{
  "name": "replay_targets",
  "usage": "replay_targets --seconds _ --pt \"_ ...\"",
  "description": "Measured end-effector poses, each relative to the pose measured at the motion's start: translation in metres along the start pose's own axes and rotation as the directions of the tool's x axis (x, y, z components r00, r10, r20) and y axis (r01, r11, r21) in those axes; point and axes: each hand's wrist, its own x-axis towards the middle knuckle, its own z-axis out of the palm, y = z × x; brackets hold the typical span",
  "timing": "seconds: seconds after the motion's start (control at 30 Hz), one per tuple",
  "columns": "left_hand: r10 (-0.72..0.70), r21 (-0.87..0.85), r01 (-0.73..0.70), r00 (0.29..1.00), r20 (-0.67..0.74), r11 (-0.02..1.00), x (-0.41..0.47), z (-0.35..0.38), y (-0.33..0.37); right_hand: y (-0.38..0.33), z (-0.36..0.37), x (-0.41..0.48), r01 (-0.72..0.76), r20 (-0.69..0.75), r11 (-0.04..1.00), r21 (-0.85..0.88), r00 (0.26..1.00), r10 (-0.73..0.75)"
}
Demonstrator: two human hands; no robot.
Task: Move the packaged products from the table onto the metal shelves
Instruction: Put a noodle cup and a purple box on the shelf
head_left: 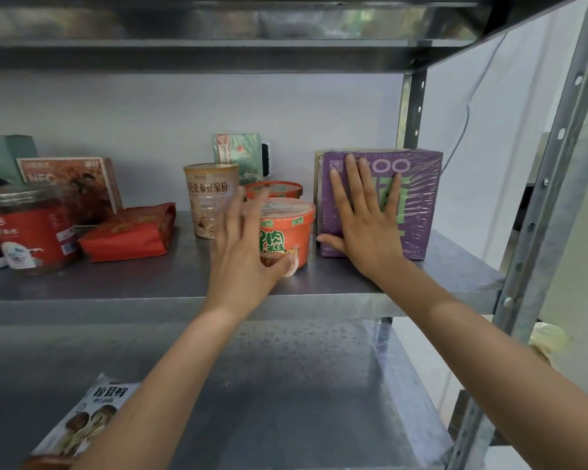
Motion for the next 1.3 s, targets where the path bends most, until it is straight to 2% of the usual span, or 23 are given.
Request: replay_targets --seconds 0.07,0.2,0.33,0.6,0.67,0.73,0.83,0.9,0.97,1.0,1.03,1.07,1.1,1.13,1.17,1.2,1.23,1.3 --pt "0.030 0.096 -0.035 0.998 0.055 0.995 0.011 -0.008 -0.007 0.001 0.000 0.000 0.001 0.004 1.000 0.008 1.000 -0.001" --pt "-0.043 0.179 0.020 0.991 0.124 0.984 0.028 -0.011 -0.012 0.000 0.000 0.000 0.004 0.012 1.000 0.009 1.000 -0.004" --pt "-0.070 0.290 0.031 0.990 0.125 0.957 0.034 -0.004 -0.008 0.001 -0.001 -0.001 0.004 0.026 1.000 0.008 1.000 -0.004" --pt "-0.073 0.273 0.042 0.992 0.103 0.961 0.022 0.006 -0.007 0.002 -0.007 -0.001 -0.004 0.063 0.998 0.057 0.998 0.000" --pt "-0.048 0.264 0.036 0.998 0.038 0.964 0.012 0.005 -0.002 0.005 -0.011 -0.004 -0.003 0.059 0.992 0.123 0.998 -0.004" --pt "0.058 0.190 -0.036 0.992 -0.110 0.981 -0.004 0.004 0.006 0.006 -0.017 -0.011 -0.029 0.026 0.975 0.219 0.999 0.024" --pt "0.235 -0.013 -0.255 0.911 -0.340 0.967 -0.042 0.011 0.017 -0.004 -0.041 -0.043 -0.204 -0.043 0.889 0.409 0.969 0.242" --pt "0.359 -0.078 -0.415 0.854 -0.376 0.906 -0.076 0.024 0.018 -0.022 -0.060 -0.089 -0.294 -0.065 0.828 0.478 0.928 0.367" --pt "0.434 -0.160 -0.486 0.858 -0.276 0.859 -0.114 0.044 0.013 -0.045 -0.076 -0.156 -0.428 -0.003 0.792 0.435 0.879 0.476" --pt "0.442 -0.200 -0.473 0.878 -0.182 0.858 -0.132 0.055 0.010 -0.057 -0.084 -0.189 -0.544 0.108 0.760 0.356 0.832 0.545" --pt "0.447 -0.213 -0.442 0.894 -0.030 0.871 -0.148 0.065 0.010 -0.068 -0.093 -0.219 -0.661 0.321 0.712 0.237 0.745 0.585" --pt "0.434 -0.186 -0.398 0.872 0.225 0.898 -0.162 0.074 0.009 -0.078 -0.102 -0.244 -0.748 0.593 0.660 0.069 0.562 0.576" --pt "0.375 -0.120 -0.372 0.752 0.542 0.920 -0.173 0.082 0.008 -0.087 -0.110 -0.265 -0.771 0.814 0.626 -0.120 0.284 0.506" --pt "0.290 -0.055 -0.409 0.541 0.790 0.911 -0.185 0.089 0.007 -0.096 -0.120 -0.282 -0.746 0.917 0.616 -0.252 0.020 0.400" --pt "0.237 -0.054 -0.500 0.311 0.920 0.864 -0.199 0.093 0.003 -0.105 -0.129 -0.295 -0.710 0.931 0.611 -0.351 -0.195 0.308" --pt "0.201 -0.099 -0.574 0.118 0.972 0.813 -0.212 0.095 0.000 -0.114 -0.139 -0.304 -0.676 0.904 0.601 -0.426 -0.329 0.271" --pt "0.214 -0.165 -0.627 0.003 0.977 0.762 -0.225 0.096 -0.002 -0.126 -0.147 -0.312 -0.669 0.879 0.570 -0.478 -0.368 0.304" --pt "0.310 -0.287 -0.672 -0.089 0.946 0.683 -0.247 0.092 -0.007 -0.154 -0.160 -0.325 -0.685 0.813 0.469 -0.558 -0.335 0.477"
